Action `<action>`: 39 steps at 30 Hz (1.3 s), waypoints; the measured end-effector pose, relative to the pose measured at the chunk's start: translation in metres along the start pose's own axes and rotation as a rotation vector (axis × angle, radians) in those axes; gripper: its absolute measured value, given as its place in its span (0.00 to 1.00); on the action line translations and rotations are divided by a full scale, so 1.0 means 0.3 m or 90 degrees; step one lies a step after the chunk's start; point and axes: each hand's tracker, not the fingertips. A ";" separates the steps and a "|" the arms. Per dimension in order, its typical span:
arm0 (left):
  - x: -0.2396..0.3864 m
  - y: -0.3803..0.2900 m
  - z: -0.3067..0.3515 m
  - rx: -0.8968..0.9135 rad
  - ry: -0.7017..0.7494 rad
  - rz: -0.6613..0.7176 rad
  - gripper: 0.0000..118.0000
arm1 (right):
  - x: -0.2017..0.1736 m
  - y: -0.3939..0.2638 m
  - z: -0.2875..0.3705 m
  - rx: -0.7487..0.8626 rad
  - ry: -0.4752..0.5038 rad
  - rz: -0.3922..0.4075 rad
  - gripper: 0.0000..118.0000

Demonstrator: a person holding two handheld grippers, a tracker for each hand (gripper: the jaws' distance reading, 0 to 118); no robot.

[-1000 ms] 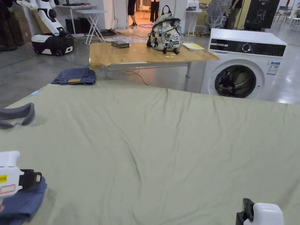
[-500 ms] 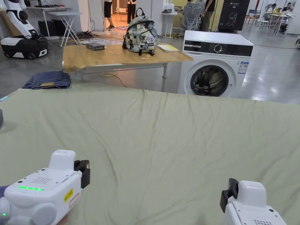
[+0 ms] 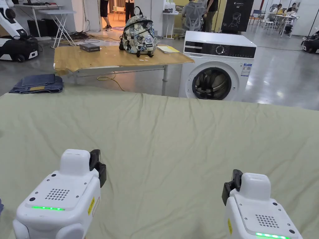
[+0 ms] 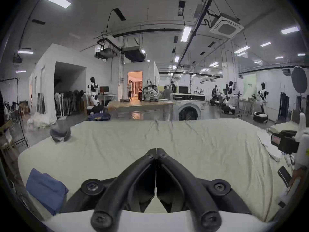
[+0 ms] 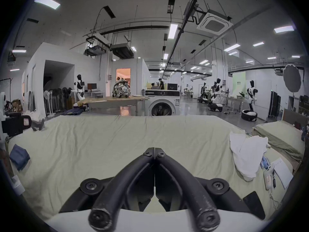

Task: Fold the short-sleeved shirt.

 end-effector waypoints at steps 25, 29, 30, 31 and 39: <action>-0.048 -0.004 -0.009 0.023 0.014 -0.017 0.31 | -0.042 0.017 0.006 0.034 0.004 0.018 0.56; -0.053 -0.001 -0.001 0.042 0.024 -0.029 0.50 | -0.042 0.017 0.012 0.054 -0.001 0.020 0.78; -0.055 -0.001 0.006 0.050 0.022 -0.029 0.55 | -0.041 0.018 0.013 0.057 -0.002 0.026 0.82; -0.058 -0.001 0.006 0.057 0.023 -0.029 0.56 | -0.041 0.019 0.013 0.058 -0.002 0.030 0.84; -0.060 0.000 -0.015 0.045 0.036 -0.031 0.69 | -0.029 0.027 -0.003 0.059 0.000 0.004 0.84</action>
